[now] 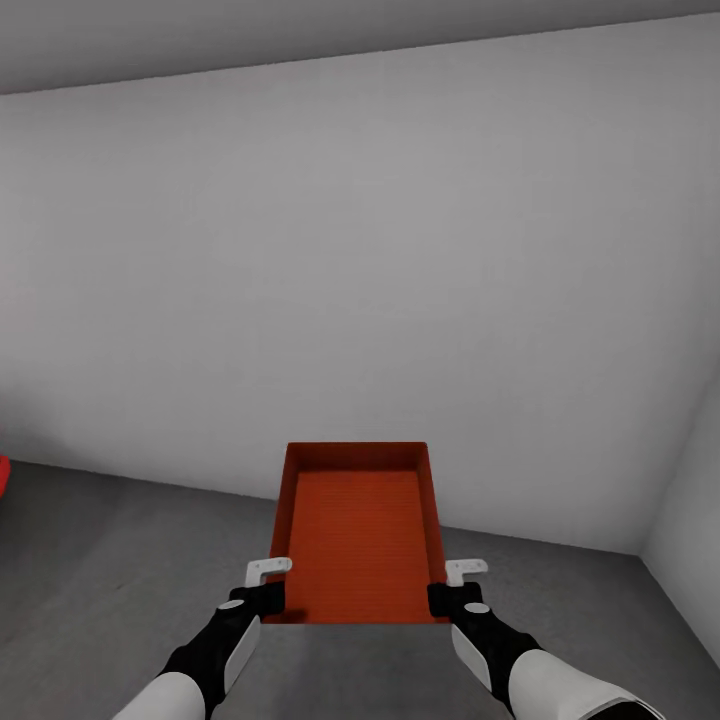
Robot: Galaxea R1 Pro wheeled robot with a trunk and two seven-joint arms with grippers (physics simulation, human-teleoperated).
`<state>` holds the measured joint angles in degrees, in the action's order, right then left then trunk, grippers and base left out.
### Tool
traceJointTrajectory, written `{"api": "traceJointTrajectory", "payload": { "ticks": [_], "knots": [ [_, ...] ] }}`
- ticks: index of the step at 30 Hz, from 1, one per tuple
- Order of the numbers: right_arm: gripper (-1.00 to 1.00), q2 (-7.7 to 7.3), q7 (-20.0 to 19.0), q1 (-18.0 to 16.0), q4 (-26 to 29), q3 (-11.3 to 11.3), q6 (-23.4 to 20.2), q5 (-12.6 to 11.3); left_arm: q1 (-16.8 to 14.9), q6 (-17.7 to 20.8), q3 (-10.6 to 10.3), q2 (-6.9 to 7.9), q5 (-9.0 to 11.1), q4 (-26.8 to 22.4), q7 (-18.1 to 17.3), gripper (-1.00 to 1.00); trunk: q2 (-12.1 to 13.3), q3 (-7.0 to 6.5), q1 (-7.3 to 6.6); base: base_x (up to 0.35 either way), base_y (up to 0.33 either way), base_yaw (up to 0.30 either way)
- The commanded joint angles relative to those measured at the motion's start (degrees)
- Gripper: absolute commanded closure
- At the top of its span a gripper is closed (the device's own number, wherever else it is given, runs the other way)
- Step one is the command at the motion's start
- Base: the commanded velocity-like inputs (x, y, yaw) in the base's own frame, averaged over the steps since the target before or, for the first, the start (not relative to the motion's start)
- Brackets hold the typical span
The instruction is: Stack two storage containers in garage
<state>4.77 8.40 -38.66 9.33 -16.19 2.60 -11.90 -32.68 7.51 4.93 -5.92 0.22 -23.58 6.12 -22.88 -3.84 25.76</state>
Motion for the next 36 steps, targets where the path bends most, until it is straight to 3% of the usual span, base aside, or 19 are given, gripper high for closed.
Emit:
{"api": "traceJointTrajectory", "payload": {
  "ticks": [1,9,28,36],
  "knots": [
    [1.0,-0.36,0.4,0.0,-0.2,1.1,0.3,-0.8,0.0,0.4,1.8,0.58,-0.9,-0.8,2.0,1.0,0.0,0.03,0.03,0.055,0.018,0.0],
    [1.0,-0.31,0.4,0.0,-0.2,1.1,0.2,-0.8,0.0,0.4,1.8,0.59,-0.9,-0.9,2.0,1.0,0.0,0.03,0.03,0.01,0.003,-0.06],
    [1.0,-0.29,0.4,0.0,-0.2,1.2,0.0,-0.8,0.0,0.4,1.8,0.56,-0.9,-0.9,2.0,1.0,0.0,0.03,0.03,0.0,0.0,-0.277],
    [1.0,-0.35,0.4,0.0,-0.2,1.2,-0.1,-0.9,0.0,0.4,1.8,0.55,-0.9,-0.9,2.0,1.0,0.0,0.03,0.03,0.0,0.0,-0.012]
  ]
}}
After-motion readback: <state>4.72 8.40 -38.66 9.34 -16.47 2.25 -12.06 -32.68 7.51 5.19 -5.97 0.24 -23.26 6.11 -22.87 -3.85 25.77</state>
